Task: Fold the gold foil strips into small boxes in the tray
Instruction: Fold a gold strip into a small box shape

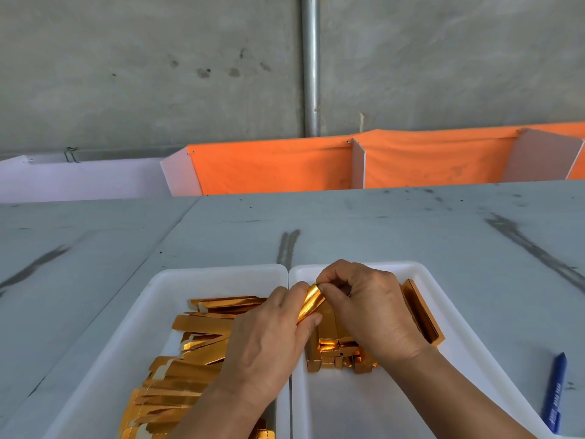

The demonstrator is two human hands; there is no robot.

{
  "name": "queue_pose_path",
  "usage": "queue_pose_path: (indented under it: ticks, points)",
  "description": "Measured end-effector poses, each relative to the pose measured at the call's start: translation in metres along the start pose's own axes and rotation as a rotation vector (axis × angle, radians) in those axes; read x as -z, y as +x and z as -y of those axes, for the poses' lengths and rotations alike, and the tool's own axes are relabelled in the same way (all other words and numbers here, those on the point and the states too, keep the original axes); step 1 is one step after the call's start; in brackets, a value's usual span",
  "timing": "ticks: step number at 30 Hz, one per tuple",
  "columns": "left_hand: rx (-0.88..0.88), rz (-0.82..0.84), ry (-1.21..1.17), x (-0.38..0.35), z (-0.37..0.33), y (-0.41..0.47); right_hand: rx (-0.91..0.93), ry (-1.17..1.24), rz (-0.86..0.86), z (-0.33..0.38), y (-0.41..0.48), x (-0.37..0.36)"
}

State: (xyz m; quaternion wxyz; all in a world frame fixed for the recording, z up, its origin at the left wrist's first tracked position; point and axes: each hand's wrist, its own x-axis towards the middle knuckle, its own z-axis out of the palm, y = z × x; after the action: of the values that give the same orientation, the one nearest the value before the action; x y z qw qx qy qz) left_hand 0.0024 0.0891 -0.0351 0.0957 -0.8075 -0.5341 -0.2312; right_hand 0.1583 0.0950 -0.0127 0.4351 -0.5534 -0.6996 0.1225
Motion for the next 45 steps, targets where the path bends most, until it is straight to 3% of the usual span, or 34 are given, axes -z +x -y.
queue_pose_path:
  ticks: [10, 17, 25, 36, 45]
  points:
    - [0.038, -0.037, -0.100, -0.004, 0.003, -0.001, -0.118, 0.125, 0.101, 0.006, 0.001, 0.002]
    - [0.063, -0.060, -0.193, -0.002, 0.001, -0.001, -0.271, 0.387, 0.101, 0.007, 0.001, -0.003]
    - [0.146, -0.067, -0.267, -0.002, 0.005, -0.001, -0.327, 0.617, 0.189, 0.016, -0.006, -0.007]
    - [0.171, -0.088, -0.302, 0.000, 0.005, -0.001, -0.325, 0.695, 0.245, 0.021, -0.009, -0.006]
    - [0.148, -0.100, -0.345, 0.001, 0.004, 0.001, -0.282, 0.610, 0.281, 0.019, -0.012, -0.016]
